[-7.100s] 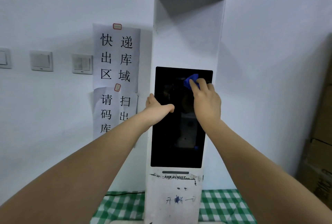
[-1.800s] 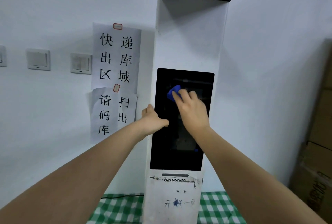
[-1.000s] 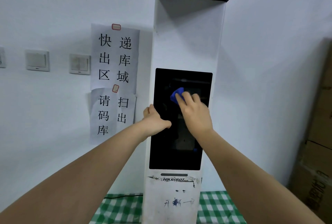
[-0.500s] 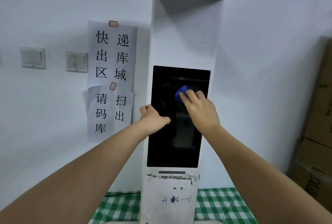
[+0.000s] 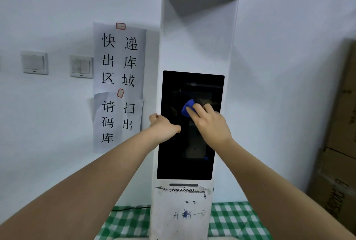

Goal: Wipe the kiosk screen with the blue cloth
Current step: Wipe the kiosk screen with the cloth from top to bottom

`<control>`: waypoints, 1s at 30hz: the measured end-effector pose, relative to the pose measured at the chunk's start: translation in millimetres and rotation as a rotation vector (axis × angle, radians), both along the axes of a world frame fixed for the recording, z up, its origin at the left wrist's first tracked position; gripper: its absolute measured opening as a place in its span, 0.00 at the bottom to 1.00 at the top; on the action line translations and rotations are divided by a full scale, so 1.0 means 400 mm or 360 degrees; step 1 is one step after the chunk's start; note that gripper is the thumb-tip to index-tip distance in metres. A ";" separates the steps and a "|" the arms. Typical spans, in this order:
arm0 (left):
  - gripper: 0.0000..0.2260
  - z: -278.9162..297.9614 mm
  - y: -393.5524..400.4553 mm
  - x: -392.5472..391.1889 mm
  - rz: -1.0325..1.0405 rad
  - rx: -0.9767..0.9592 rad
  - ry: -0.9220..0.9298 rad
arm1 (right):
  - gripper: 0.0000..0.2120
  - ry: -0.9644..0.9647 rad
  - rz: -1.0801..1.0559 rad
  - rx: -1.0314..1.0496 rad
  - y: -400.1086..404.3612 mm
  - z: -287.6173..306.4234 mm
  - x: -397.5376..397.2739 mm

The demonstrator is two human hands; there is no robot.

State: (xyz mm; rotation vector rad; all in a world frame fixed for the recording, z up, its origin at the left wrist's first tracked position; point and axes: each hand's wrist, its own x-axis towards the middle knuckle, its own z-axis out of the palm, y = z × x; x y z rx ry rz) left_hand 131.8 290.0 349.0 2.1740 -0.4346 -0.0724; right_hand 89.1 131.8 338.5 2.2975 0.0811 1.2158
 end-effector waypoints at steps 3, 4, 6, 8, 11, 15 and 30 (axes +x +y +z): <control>0.34 0.002 0.001 0.000 0.0008 0.0022 0.0003 | 0.31 -0.0045 -0.0079 -0.0053 -0.021 0.056 -0.007; 0.34 0.000 0.001 0.000 0.0001 0.0019 0.0007 | 0.31 -0.0121 -0.0109 0.0073 -0.027 0.073 -0.005; 0.33 -0.003 0.002 0.002 -0.0014 0.0004 0.0023 | 0.33 -0.0270 -0.0129 0.0368 -0.032 0.084 0.003; 0.32 -0.004 0.004 0.002 -0.0012 -0.0029 0.0038 | 0.34 -0.0302 -0.0113 0.0434 -0.025 0.060 0.010; 0.32 -0.003 0.007 0.000 -0.0009 -0.0080 0.0055 | 0.34 -0.0139 -0.0055 0.0223 -0.019 0.004 0.004; 0.39 0.005 0.005 -0.006 0.0085 -0.0193 0.0027 | 0.36 0.0013 -0.0070 -0.0056 -0.043 0.020 -0.020; 0.43 0.015 -0.023 -0.019 0.0064 -0.0335 0.0059 | 0.34 -0.0030 0.0005 0.0088 -0.083 0.003 -0.030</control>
